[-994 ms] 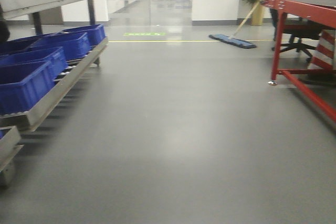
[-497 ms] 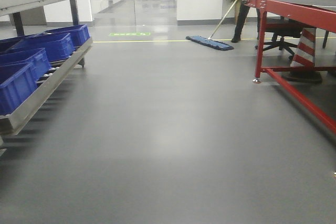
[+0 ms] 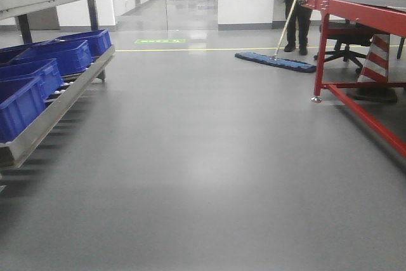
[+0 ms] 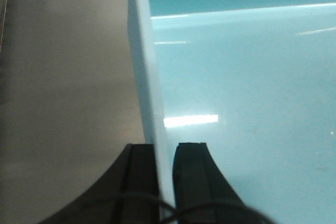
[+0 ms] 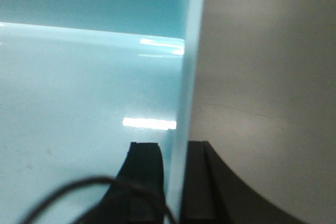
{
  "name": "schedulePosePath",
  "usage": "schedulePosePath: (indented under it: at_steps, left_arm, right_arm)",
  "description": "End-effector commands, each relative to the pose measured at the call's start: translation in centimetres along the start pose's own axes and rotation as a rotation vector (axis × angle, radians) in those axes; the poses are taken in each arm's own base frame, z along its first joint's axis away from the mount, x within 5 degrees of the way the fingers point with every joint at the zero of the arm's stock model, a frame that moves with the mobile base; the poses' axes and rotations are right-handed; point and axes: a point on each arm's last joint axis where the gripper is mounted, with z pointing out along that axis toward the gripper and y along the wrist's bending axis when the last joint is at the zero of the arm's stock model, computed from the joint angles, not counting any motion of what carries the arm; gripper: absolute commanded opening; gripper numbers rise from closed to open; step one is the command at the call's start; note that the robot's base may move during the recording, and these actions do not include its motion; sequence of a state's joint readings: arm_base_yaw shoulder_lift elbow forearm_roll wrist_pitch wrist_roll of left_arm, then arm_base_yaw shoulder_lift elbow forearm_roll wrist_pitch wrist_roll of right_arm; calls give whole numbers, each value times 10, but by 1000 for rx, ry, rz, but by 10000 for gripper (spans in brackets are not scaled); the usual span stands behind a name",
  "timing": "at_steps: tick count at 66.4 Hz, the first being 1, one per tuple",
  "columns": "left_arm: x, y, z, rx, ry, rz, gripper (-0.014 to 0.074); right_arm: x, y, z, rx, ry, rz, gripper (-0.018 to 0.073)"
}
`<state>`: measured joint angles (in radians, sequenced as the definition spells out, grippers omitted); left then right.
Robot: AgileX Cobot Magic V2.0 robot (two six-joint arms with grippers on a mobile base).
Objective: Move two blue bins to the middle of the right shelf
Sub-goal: 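Drive the base away from the rack holding the bin in both grippers, then drive the base past the mopping person toward the other rack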
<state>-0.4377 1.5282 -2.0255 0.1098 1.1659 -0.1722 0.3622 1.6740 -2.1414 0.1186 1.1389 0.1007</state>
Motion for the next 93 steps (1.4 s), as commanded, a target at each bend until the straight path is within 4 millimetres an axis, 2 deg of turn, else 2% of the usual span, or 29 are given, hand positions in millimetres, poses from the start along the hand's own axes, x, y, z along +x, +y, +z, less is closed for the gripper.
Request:
schedulePosePath:
  at_steps: [1,93]
  left_arm:
    - [-5,-3,-11,35,-56,3,-111]
    - [-5,-3,-11,29,-57,5,-111]
  right_arm:
    - [-7,0,-6,1,-66,-15,-153]
    - [-7,0,-6,1,-66,-15,-153]
